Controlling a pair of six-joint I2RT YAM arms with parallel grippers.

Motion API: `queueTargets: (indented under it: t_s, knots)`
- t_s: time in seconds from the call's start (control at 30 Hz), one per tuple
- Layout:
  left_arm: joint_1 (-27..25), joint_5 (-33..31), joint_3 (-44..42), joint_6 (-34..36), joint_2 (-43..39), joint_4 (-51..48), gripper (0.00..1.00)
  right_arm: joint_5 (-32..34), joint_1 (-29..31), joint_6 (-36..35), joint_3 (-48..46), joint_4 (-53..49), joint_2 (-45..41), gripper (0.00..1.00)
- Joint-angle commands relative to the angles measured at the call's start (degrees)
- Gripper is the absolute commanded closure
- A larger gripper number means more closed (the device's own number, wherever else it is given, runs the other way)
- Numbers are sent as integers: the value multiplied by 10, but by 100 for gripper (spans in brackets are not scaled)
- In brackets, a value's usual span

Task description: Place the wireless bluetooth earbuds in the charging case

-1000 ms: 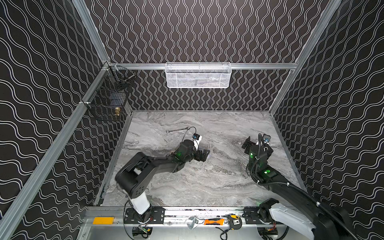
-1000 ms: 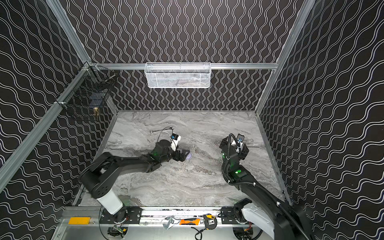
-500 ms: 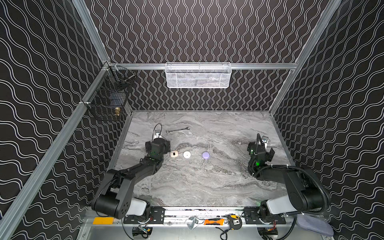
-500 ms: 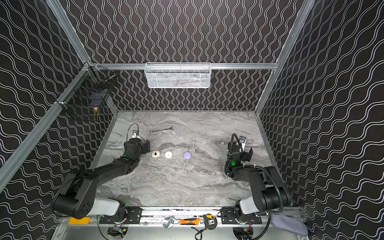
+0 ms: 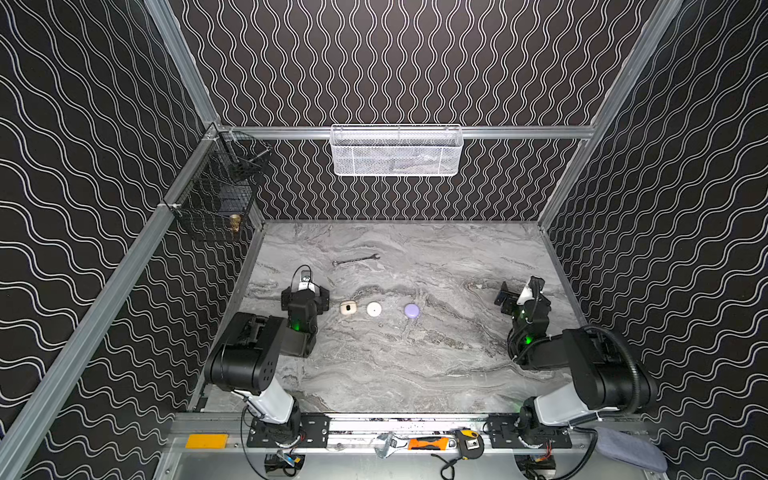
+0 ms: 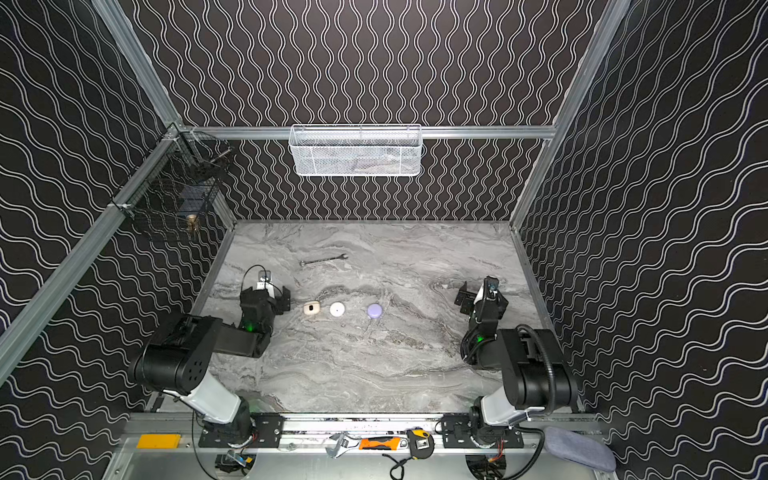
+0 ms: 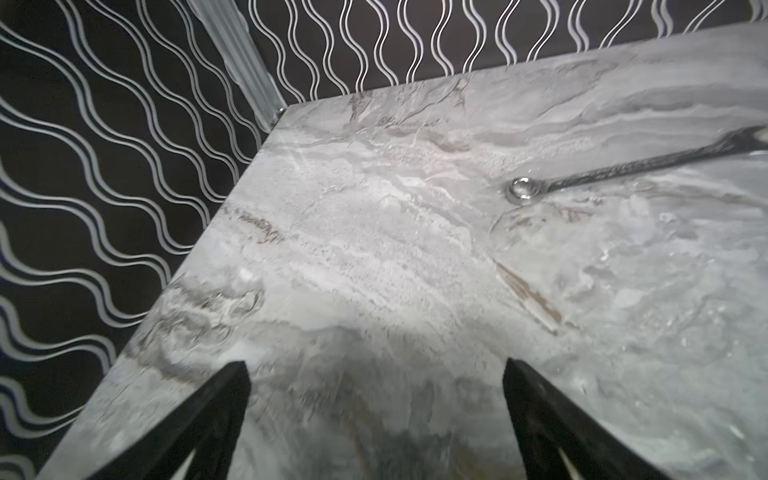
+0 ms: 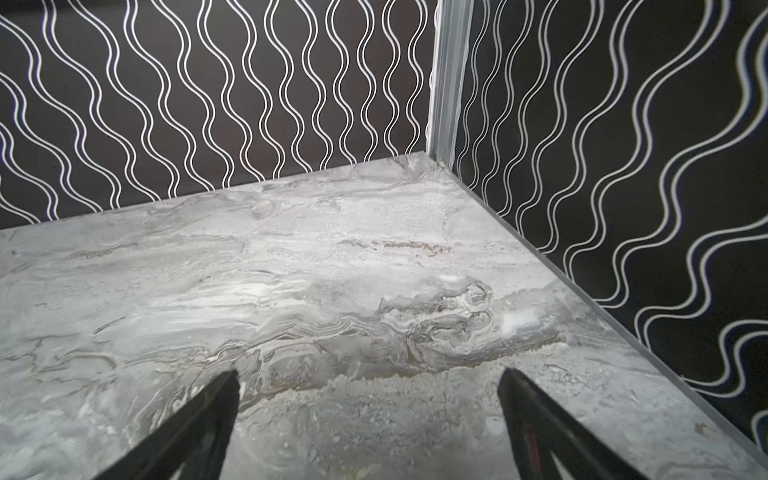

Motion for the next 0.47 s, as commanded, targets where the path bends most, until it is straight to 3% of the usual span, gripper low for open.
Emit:
queueTargets:
  t_s: [0.0,0.13,0.23,0.43]
  knots:
    - [8,62,-1,-3,1,21,1,-5,0,1,6,6,-9,0]
    - [8,59,-4,-3,5,35,1,-7,0,-9,-3,55,6,0]
    - [8,58,-4,-2,5,35,1,-8,0,-2,8,13,-4,0]
    - [8,59,-5,0,8,43,1,-10,0,-5,2,31,-2,0]
